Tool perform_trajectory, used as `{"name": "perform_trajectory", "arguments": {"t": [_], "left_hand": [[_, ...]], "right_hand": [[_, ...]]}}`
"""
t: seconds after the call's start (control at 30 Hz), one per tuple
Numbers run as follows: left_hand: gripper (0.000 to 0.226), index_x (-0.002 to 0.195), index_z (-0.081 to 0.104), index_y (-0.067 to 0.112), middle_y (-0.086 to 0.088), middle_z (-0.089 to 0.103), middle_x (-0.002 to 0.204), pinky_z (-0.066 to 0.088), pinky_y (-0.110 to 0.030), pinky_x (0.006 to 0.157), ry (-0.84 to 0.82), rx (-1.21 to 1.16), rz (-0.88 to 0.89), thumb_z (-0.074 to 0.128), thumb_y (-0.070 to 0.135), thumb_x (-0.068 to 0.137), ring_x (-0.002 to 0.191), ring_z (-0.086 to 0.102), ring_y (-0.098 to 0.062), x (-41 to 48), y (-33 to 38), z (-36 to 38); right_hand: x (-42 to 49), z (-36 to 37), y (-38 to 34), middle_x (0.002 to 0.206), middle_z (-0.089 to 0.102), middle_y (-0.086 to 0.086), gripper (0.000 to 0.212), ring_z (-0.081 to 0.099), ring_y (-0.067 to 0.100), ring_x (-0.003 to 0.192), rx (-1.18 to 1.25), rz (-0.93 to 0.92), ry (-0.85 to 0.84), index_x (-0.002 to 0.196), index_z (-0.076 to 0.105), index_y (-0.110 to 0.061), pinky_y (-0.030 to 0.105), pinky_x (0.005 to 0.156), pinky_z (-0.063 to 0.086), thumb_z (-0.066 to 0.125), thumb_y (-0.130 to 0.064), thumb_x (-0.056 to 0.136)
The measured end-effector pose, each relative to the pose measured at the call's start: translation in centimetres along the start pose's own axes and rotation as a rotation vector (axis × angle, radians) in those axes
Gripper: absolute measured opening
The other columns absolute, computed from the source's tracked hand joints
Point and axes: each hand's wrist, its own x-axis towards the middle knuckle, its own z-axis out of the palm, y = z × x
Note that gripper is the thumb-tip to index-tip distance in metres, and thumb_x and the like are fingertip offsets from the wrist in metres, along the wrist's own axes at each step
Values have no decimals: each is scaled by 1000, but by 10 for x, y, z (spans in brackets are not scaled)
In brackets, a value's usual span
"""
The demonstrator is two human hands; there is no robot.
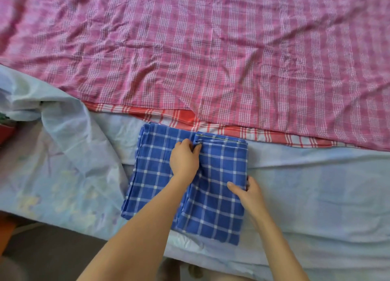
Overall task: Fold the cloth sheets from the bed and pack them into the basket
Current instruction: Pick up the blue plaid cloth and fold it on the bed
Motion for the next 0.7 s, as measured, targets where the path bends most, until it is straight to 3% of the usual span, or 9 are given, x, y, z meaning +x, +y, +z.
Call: {"name": "perform_trajectory", "arguments": {"t": [0.07,0.17,0.23,0.3,0.4,0.47,0.5,0.6,0.7], "left_hand": [[21,88,49,13,-5,56,91,39,-32,61,21,-140,-14,55,33,94,73,52,-21,-6,-6,-13],[12,89,54,15,5,59,83,44,-27,63,54,-348,-52,57,27,92,74,57,-13,-28,-37,-52],[15,88,60,12,1,65,84,50,-30,71,25,-479,-121,57,26,92,78,62,-14,-43,-67,-81],[24,90,64,9,-3,69,82,51,-27,68,-28,-675,-266,52,29,96,75,65,-15,-57,-97,-111],[40,101,65,16,-2,70,90,53,-31,73,-93,-793,-471,38,46,97,83,67,-16,-69,-131,-139],[43,113,59,21,2,66,103,52,-37,83,-38,-762,-514,41,54,93,95,64,-17,-71,-152,-146],[38,114,57,22,4,64,102,52,-33,79,-13,-705,-472,47,51,92,93,63,-14,-72,-157,-144],[26,108,53,18,8,60,93,47,-21,60,81,-465,-290,64,30,87,81,61,-10,-68,-166,-132],[20,108,53,15,11,57,89,40,-20,60,194,-292,-210,60,22,90,75,55,-7,-65,-170,-111]], "right_hand": [[-19,4,-22,109,64,-4,47,66,7,86,99,-54,-16,118,48,-21,17,57,51,73,-10,80],[-57,30,-60,105,58,-18,71,62,1,89,48,-195,-34,125,31,-39,21,68,52,76,-13,76],[-80,65,-77,99,61,-16,81,64,1,84,-49,-282,-78,132,24,-45,25,72,54,76,-20,75],[-93,112,-86,101,64,-10,89,65,5,87,-140,-360,-154,142,16,-42,30,79,55,74,-29,77],[-89,173,-86,132,52,-2,84,54,15,116,-358,-399,-287,149,9,-36,38,98,46,64,-39,85],[-85,199,-79,143,41,0,72,42,16,129,-470,-369,-370,150,18,-28,37,106,38,58,-34,90],[-83,202,-73,144,41,0,64,41,16,130,-514,-375,-364,148,25,-25,35,108,36,56,-31,92],[-80,192,-57,134,51,-1,48,48,14,122,-624,-458,-139,138,44,-18,30,102,39,55,-28,93],[-66,168,-53,133,51,5,53,51,21,118,-596,-438,144,138,41,-15,32,95,42,59,-30,90]]}}
